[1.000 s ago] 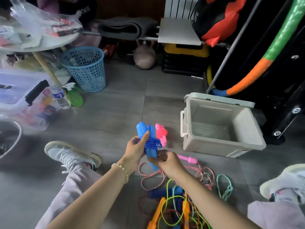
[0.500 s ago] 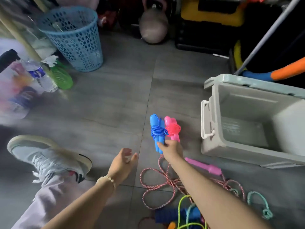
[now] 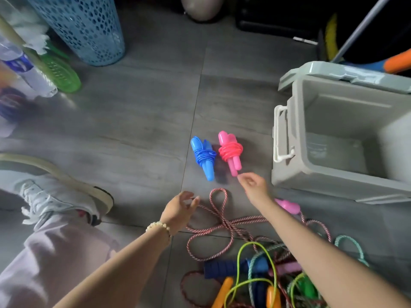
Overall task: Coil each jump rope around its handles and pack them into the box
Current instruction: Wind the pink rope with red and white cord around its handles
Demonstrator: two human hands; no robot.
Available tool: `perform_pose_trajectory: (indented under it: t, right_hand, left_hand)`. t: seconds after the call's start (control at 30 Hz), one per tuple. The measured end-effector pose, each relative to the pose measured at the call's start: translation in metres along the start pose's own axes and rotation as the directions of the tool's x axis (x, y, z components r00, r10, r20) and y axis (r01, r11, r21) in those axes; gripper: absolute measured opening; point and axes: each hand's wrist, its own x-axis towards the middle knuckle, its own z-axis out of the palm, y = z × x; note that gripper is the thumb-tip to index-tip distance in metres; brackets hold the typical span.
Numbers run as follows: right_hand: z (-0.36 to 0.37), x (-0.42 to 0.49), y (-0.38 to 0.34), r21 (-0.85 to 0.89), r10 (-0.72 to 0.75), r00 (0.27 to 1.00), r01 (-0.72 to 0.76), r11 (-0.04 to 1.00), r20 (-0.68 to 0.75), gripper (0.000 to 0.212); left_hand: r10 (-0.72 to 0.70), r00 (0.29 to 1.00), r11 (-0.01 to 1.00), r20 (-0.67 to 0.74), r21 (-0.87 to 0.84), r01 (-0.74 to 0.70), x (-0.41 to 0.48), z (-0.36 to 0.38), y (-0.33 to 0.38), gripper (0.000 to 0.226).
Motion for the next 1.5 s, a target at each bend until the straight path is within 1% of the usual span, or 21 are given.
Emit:
perform_pose_trajectory:
  t: [0.03,0.1,0.13,0.2,0.27,0.33,0.47,0.53,0.6,0.7,0.77,0.83,0.9,1.0,1.07,1.13,1.2,1.27,1.37,1.43,1.5]
  right_hand:
    - [-0.015,-0.003,0.011,-0.159,-0.07,0.996,0.061,0.985,-0.047,0.011]
    - [-0.047,-0.009,0.04,-0.498,-0.1,0.994,0.068,0.865,-0.038,0.032]
    - [-0.062,-0.013,0.055,-0.601,-0.042,0.999,0.023,0.799,-0.018,0.046]
    - [-0.082,-0.024,0.076,-0.637,0.08,0.995,-0.102,0.764,-0.064,0.058]
    - [-0.095,-0.039,0.084,-0.604,0.086,0.986,-0.155,0.781,-0.142,0.047]
    - [-0.102,-0.052,0.083,-0.565,0.045,0.985,-0.134,0.814,-0.168,0.033]
    - [-0.113,-0.075,0.051,-0.298,0.039,0.996,-0.062,0.952,-0.083,0.029]
    - [-0.123,-0.091,0.02,-0.14,0.026,0.998,-0.017,0.99,0.063,0.024]
    - [-0.137,-0.115,-0.014,-0.079,-0.002,0.975,0.02,0.997,0.222,0.016]
    - [-0.164,-0.159,-0.059,0.03,-0.002,0.928,-0.01,0.999,0.372,0.016]
    - [-0.186,-0.191,-0.089,0.099,-0.038,0.92,-0.001,0.995,0.39,0.017]
    - [-0.209,-0.225,-0.117,0.21,-0.115,0.921,0.037,0.977,0.372,0.019]
    - [-0.228,-0.26,-0.142,0.342,-0.209,0.918,0.088,0.936,0.336,0.018]
    - [-0.248,-0.31,-0.167,0.408,-0.319,0.899,0.181,0.895,0.302,0.012]
    - [-0.255,-0.336,-0.176,0.38,-0.362,0.888,0.243,0.893,0.282,0.01]
    - [-0.259,-0.355,-0.18,0.33,-0.382,0.888,0.291,0.898,0.255,0.011]
    - [-0.264,-0.371,-0.18,0.305,-0.38,0.895,0.303,0.903,0.235,0.01]
    - [-0.27,-0.381,-0.17,0.277,-0.353,0.907,0.288,0.917,0.227,0.012]
    - [-0.281,-0.394,-0.145,0.207,-0.272,0.936,0.227,0.952,0.224,0.02]
    - [-0.284,-0.402,-0.135,0.189,-0.253,0.947,0.216,0.958,0.198,0.02]
    - [-0.283,-0.411,-0.14,0.272,-0.26,0.954,0.213,0.938,0.15,0.017]
  left_hand:
    - [-0.008,1.0,1.0,-0.012,0.011,0.008,-0.002,0.0,-0.001,0.037]
    - [0.003,0.999,0.998,-0.045,0.059,-0.001,-0.007,0.006,-0.001,0.039]
    - [0.024,0.997,0.996,-0.075,0.091,-0.017,-0.01,0.009,0.001,0.04]
    - [0.055,0.987,0.991,-0.149,0.13,-0.035,-0.018,0.014,0.008,0.039]
    - [0.076,0.978,0.991,-0.192,0.126,-0.052,-0.025,0.022,0.019,0.038]
    - [0.104,0.98,0.987,-0.172,0.138,-0.081,-0.033,0.029,0.03,0.038]
    - [0.312,0.947,0.942,-0.083,0.155,-0.297,-0.053,0.034,0.066,0.038]
    - [0.476,0.879,0.861,-0.023,0.212,-0.461,-0.069,0.03,0.093,0.049]
    - [0.627,0.778,0.725,0.045,0.333,-0.603,-0.091,0.021,0.124,0.063]
    - [0.759,0.637,0.495,0.134,0.517,-0.699,-0.138,0.0,0.171,0.068]
    - [0.721,0.661,0.471,0.207,0.554,-0.687,-0.175,-0.016,0.194,0.065]
    - [0.596,0.764,0.626,0.248,0.452,-0.635,-0.212,-0.031,0.21,0.051]
    - [0.548,0.806,0.786,0.225,0.191,-0.588,-0.249,-0.042,0.221,0.042]
    - [0.547,0.824,0.837,0.148,-0.083,-0.541,-0.304,-0.055,0.235,0.036]
    - [0.496,0.849,0.856,0.181,-0.267,-0.443,-0.333,-0.061,0.241,0.022]
    - [0.413,0.887,0.857,0.207,-0.419,-0.301,-0.355,-0.067,0.246,0.027]
    - [0.351,0.921,0.812,0.172,-0.546,-0.207,-0.369,-0.078,0.25,0.047]
    - [0.317,0.947,0.693,0.044,-0.693,-0.2,-0.379,-0.099,0.253,0.056]
    - [0.22,0.967,0.551,-0.13,-0.801,-0.233,-0.387,-0.133,0.249,0.052]
    - [0.2,0.966,0.556,-0.163,-0.793,-0.249,-0.388,-0.143,0.241,0.038]
    - [0.243,0.963,0.629,-0.114,-0.738,-0.246,-0.395,-0.14,0.233,0.034]
